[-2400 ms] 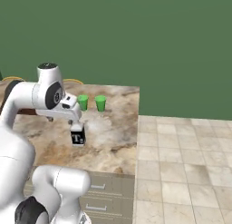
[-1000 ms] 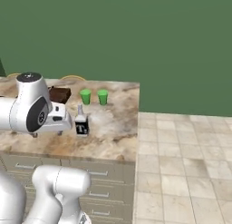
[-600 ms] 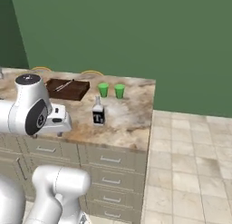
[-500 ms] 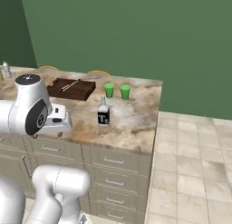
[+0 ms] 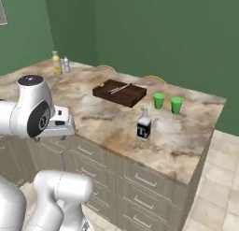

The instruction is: Place the drinks on the dining counter in a tight cluster.

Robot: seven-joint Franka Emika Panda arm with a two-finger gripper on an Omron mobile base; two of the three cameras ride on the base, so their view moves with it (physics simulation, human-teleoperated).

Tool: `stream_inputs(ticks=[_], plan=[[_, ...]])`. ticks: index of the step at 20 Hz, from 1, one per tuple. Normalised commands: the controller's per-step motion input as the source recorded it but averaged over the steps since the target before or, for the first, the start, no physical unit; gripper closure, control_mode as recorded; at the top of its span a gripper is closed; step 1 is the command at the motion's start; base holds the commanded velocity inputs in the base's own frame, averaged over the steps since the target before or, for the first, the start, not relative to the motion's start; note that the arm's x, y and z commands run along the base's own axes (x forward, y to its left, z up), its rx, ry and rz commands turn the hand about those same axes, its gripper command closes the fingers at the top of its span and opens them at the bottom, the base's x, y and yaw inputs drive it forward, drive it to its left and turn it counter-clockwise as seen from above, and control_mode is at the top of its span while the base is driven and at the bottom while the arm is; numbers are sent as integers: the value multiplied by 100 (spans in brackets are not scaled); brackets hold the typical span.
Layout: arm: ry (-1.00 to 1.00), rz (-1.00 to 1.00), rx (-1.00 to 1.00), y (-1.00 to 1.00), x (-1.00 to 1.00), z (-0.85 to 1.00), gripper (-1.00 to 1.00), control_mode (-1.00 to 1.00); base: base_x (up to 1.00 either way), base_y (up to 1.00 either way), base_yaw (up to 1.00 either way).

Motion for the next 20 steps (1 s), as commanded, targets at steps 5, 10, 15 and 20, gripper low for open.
stream_inputs(ticks=[5, 10, 15, 20], plan=[[0, 0, 0, 0, 0, 0, -100, 100, -7, 0, 64], [0, 0, 0, 0, 0, 0, -100, 100, 0, 0, 65], [0, 0, 0, 0, 0, 0, -100, 100, 0, 0, 47], [0, 0, 0, 0, 0, 0, -100, 100, 14, 0, 31]])
